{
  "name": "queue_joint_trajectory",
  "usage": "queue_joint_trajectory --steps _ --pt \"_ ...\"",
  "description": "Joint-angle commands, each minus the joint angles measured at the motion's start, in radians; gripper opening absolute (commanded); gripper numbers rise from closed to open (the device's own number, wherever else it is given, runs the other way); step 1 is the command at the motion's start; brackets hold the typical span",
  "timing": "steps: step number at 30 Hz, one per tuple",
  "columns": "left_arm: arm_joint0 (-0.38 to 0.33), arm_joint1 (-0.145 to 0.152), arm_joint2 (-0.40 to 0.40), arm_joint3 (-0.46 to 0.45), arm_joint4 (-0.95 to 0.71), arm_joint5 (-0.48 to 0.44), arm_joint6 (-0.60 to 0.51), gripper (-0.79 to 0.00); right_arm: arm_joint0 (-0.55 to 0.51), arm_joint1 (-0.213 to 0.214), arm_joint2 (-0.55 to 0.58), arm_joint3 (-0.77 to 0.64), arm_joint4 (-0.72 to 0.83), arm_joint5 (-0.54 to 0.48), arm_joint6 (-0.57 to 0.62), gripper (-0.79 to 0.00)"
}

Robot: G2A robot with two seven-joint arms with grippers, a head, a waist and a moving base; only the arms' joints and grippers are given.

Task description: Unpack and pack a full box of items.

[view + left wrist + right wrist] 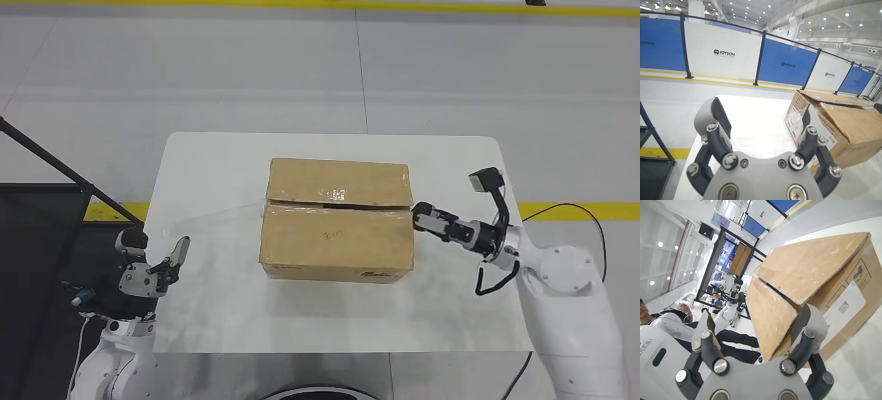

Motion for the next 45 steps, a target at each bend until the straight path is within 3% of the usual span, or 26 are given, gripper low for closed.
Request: queue_joint_trajectory --steps 1,8,12,17,29,35,39,45 --pt "0.0 -0.001 0.0 0.0 0.001 -0.001 0.0 0.0 -0.003 0.002 -0.001 -0.008 0.025 -0.004 0.013 0.0" --pt "-0.002 -0.004 0.006 0.0 0.017 -0.011 -0.002 0.0 -0.018 0.008 -0.003 -0.039 0.138 -0.032 0.072 0.0" --pt "0.0 -0.005 0.012 -0.006 0.038 -0.026 -0.002 0.0 -0.038 0.013 -0.003 -0.086 0.269 -0.067 0.168 0.0" --pt "0.003 -0.006 0.025 -0.017 0.072 -0.061 0.007 0.0 -0.084 0.027 0.004 -0.199 0.346 -0.027 0.208 0.0" --pt "0.046 0.004 0.034 -0.069 0.224 -0.239 0.065 0.0 -0.168 0.073 -0.036 -0.328 0.196 0.0 0.234 0.0" --pt "0.048 0.011 0.047 -0.061 0.353 -0.285 0.031 0.0 -0.18 0.105 -0.108 -0.367 0.066 -0.008 0.227 0.0" --pt "0.039 0.015 0.067 -0.052 0.43 -0.294 0.0 0.0 -0.178 0.122 -0.12 -0.36 0.081 -0.051 0.184 0.0" --pt "0.029 0.019 0.086 -0.036 0.505 -0.28 -0.027 0.0 -0.158 0.13 -0.082 -0.288 0.222 -0.07 0.11 0.0"
